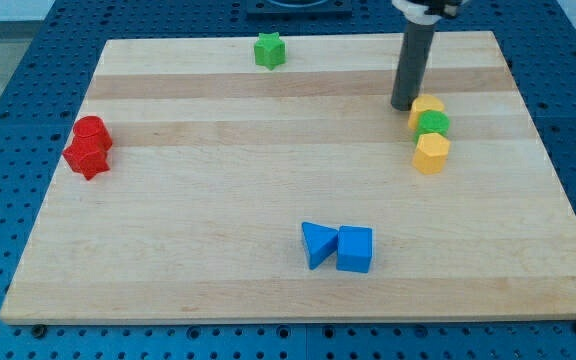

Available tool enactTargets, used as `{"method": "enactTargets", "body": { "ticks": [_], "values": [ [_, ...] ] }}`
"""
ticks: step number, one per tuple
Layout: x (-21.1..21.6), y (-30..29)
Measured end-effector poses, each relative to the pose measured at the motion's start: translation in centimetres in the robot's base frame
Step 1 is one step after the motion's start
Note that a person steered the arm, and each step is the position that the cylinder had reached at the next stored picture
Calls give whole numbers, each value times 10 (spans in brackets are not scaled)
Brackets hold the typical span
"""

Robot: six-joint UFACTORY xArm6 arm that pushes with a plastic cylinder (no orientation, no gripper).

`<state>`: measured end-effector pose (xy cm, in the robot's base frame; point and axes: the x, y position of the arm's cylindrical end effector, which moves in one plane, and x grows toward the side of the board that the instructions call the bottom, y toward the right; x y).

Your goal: Move the green star to the top left of the yellow heart

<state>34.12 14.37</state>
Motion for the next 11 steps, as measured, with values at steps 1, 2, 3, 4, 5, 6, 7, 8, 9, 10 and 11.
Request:
{"method": "enactTargets", "body": {
  "ticks": [1, 2, 3, 4, 5, 6, 7, 8, 9, 10, 11],
  "values": [
    [-4, -3],
    [-6, -70],
    [-5, -177],
    [-38, -271],
    [-104, -293],
    [-126, -264],
    [-126, -196],
    [-109, -132],
    [-93, -88],
    [-88, -80],
    [-103, -105]
  ]
}}
